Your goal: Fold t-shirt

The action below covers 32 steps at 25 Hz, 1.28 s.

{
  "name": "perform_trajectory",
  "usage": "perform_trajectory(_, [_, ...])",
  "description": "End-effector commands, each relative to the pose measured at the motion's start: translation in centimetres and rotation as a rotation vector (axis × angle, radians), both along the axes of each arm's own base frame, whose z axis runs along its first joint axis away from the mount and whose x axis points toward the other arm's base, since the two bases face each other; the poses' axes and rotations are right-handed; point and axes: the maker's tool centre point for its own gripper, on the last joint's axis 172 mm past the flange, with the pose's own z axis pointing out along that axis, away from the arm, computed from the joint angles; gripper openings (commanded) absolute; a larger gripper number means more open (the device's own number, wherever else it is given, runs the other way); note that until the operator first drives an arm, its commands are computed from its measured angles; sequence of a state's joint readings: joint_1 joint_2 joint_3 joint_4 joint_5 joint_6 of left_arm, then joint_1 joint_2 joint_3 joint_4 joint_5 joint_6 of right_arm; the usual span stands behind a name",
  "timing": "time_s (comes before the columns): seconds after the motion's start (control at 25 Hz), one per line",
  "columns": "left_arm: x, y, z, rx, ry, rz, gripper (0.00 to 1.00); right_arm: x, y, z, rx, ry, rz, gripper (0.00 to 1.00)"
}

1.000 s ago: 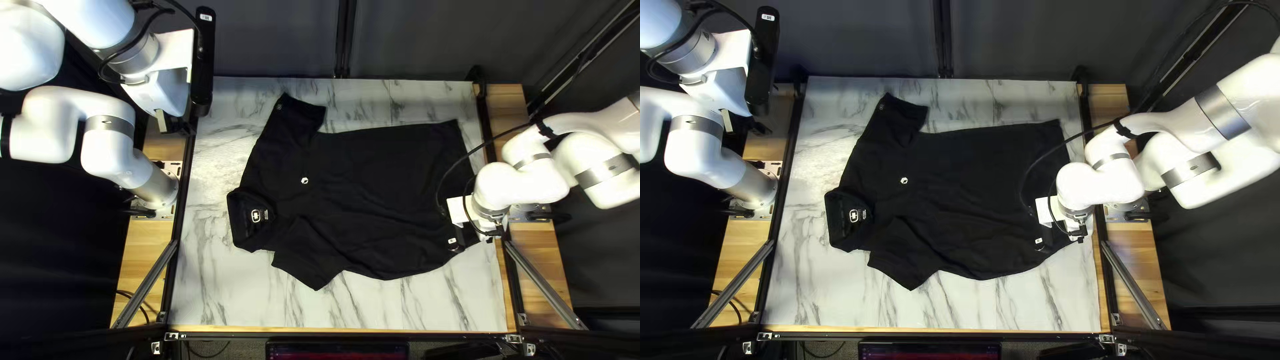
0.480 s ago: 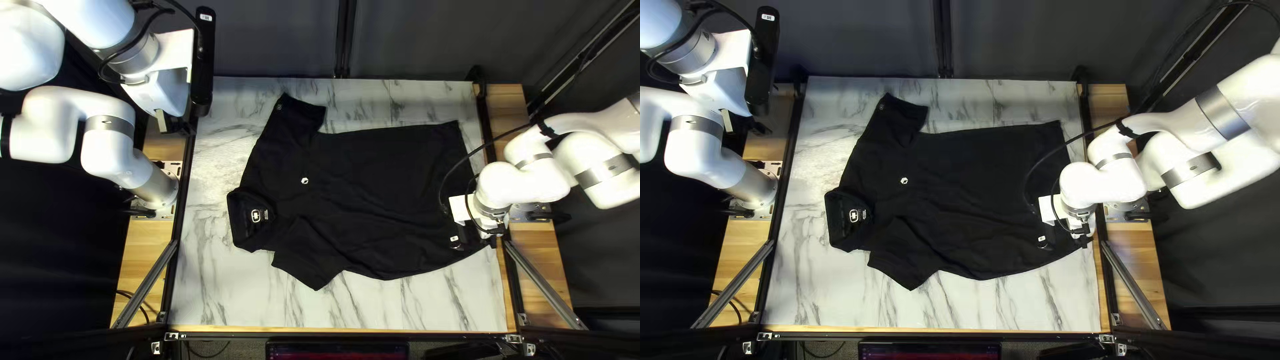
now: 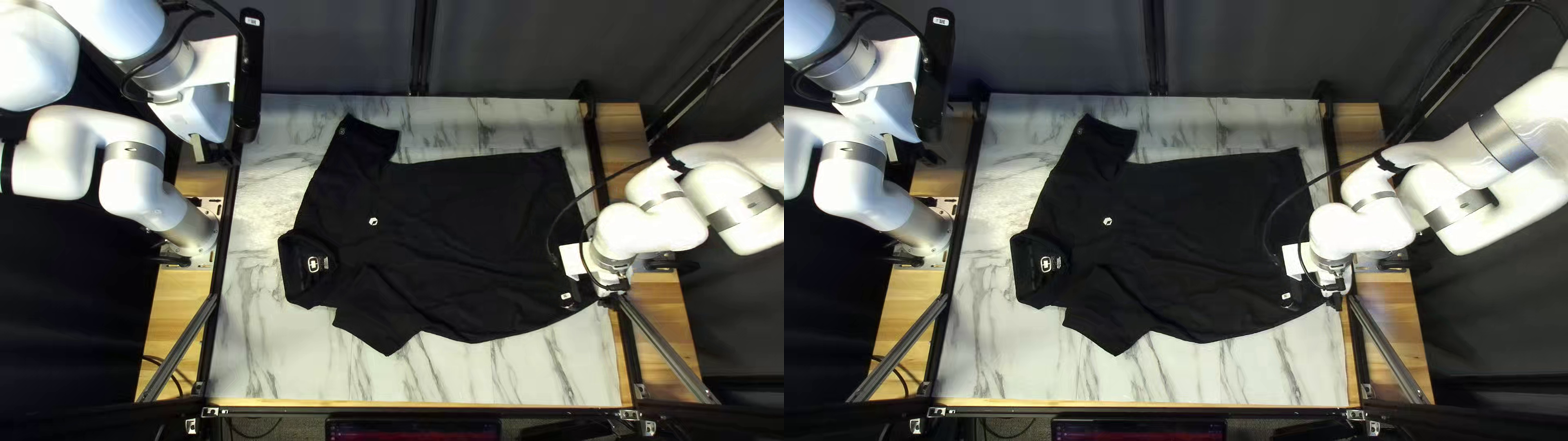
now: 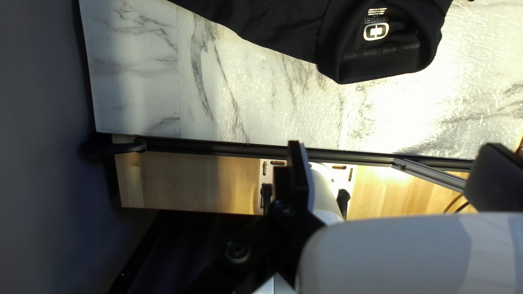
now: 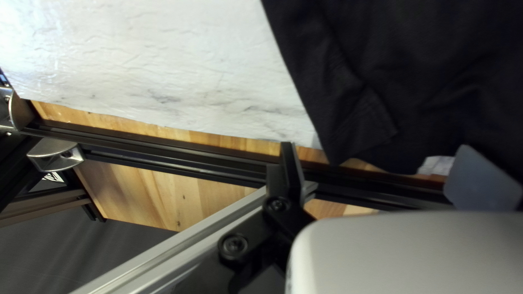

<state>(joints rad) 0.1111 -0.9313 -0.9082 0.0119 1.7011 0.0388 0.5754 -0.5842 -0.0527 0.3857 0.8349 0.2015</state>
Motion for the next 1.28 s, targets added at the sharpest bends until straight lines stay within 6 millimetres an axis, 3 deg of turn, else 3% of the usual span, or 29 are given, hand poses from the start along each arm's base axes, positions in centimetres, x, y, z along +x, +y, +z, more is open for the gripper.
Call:
perform_trajectory(0.04, [0.0, 0.0, 0.0, 0.0, 0.0, 0.0, 1.0, -0.2, 0.4, -0.3, -0.001, 0.0, -0.005, 0.8])
perform_trajectory(0.52, [0.0, 0.0, 0.0, 0.0, 0.0, 0.0, 1.0, 0.8, 0.5, -1.4, -0.005, -0.001, 0.021, 0.81])
perform_trajectory(0.76, [0.0, 0.0, 0.0, 0.0, 0.0, 0.0, 1.0, 0.2, 0.9, -1.0, -0.016, -0.001, 0.018, 0.77])
perform_trajectory(1.28, [0.0, 0.0, 0.0, 0.0, 0.0, 0.0, 1.0, -1.1, 1.5, -0.5, -0.042, -0.007, 0.0, 0.81])
